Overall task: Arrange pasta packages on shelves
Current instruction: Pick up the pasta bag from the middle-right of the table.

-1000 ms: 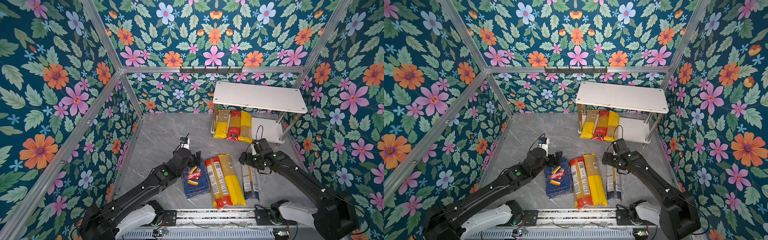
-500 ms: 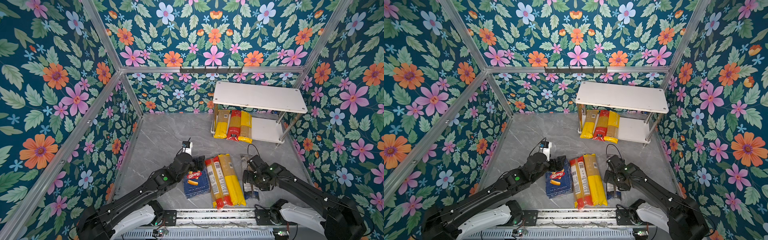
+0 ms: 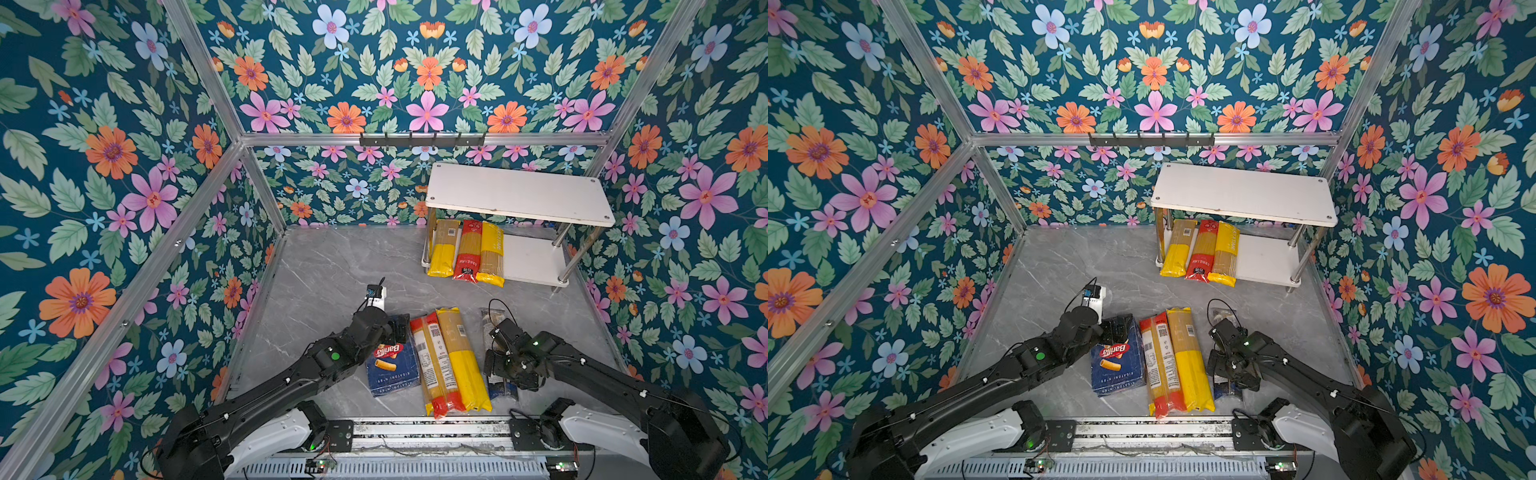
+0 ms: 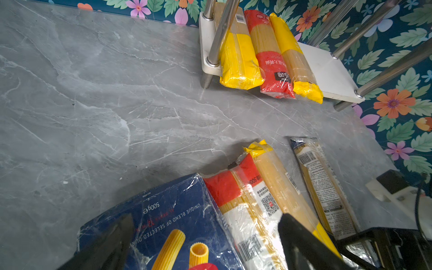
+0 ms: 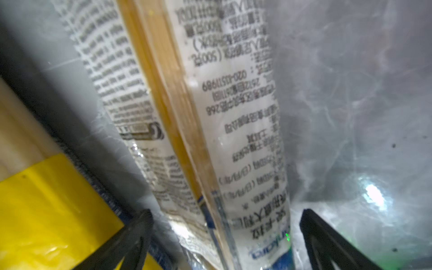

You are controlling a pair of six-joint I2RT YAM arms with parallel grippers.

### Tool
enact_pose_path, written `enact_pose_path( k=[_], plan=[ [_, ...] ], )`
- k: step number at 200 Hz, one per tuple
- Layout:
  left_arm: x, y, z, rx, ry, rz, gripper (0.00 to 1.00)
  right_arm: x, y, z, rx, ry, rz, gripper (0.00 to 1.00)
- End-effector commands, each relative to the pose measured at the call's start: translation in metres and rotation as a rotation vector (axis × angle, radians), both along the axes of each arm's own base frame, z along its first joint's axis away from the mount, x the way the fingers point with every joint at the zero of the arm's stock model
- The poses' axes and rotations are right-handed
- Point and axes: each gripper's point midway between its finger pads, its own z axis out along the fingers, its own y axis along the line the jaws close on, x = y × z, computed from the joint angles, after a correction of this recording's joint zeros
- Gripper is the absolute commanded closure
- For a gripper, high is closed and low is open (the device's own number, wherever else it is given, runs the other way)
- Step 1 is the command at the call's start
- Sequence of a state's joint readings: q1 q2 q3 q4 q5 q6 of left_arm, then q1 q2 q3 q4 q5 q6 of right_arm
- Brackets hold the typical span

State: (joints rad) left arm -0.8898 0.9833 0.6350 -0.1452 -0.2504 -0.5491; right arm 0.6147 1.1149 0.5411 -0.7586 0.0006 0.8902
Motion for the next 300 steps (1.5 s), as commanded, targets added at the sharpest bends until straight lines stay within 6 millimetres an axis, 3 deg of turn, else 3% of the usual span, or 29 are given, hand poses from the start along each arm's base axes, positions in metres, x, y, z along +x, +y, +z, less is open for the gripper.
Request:
enact_pose_path(
  k=[1, 43, 65, 86, 107, 164, 300],
  plan=[
    [0.004, -0.001, 0.004, -0.007, -0.023, 0.008, 0.0, 0.001, 0.002, -0.004, -0.002, 0.0, -0.013, 0.01],
    [0.004, 0.002, 0.0, 0.008, -0.023, 0.015, 0.0, 0.002, 0.008, -0.017, -0.006, 0.029, -0.005, 0.04],
    [0.004, 0.005, -0.001, 0.013, -0.025, 0.022, 0.0, 0.003, 0.009, -0.02, -0.018, 0.037, -0.002, 0.1],
    [0.004, 0.007, -0.001, 0.02, -0.028, 0.032, 0.0, 0.004, 0.01, -0.021, -0.02, 0.039, 0.002, 0.26],
    [0.004, 0.009, 0.0, 0.024, -0.032, 0.039, 0.0, 0.007, 0.01, -0.018, -0.017, 0.022, 0.003, 0.48],
    [0.005, 0.012, 0.0, 0.036, -0.033, 0.048, 0.0, 0.021, 0.016, 0.01, 0.049, -0.119, 0.042, 0.71],
    [0.009, 0.011, 0.012, 0.05, -0.044, 0.059, 0.0, 0.055, -0.014, 0.075, -0.007, -0.305, 0.021, 0.77]
  ],
)
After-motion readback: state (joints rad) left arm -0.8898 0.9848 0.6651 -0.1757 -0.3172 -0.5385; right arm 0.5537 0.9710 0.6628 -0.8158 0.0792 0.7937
